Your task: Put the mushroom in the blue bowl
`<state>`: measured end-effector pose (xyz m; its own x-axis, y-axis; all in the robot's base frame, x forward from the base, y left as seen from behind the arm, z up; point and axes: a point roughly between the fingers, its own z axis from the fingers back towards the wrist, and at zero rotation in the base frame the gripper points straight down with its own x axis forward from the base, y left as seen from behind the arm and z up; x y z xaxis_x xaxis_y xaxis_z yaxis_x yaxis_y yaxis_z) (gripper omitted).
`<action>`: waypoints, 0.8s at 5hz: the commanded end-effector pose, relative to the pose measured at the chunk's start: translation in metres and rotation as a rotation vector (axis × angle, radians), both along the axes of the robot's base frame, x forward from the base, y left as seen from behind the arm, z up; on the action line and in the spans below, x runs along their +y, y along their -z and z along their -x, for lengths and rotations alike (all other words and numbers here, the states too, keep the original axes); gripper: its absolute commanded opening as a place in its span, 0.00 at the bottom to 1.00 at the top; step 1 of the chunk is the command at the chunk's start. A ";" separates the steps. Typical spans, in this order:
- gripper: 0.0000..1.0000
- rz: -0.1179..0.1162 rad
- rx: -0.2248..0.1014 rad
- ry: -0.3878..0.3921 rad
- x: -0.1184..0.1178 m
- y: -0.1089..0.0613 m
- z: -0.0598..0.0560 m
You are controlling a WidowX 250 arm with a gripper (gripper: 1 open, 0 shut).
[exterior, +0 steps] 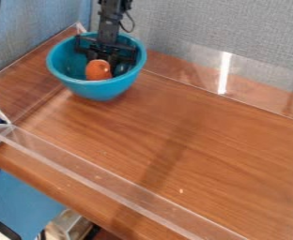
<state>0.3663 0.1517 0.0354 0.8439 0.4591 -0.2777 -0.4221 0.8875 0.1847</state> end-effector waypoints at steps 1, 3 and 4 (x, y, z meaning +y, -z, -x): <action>0.00 -0.022 -0.068 0.025 -0.001 -0.031 -0.002; 0.00 -0.021 -0.072 -0.035 0.001 -0.023 0.012; 1.00 -0.021 -0.075 -0.066 0.002 -0.020 0.019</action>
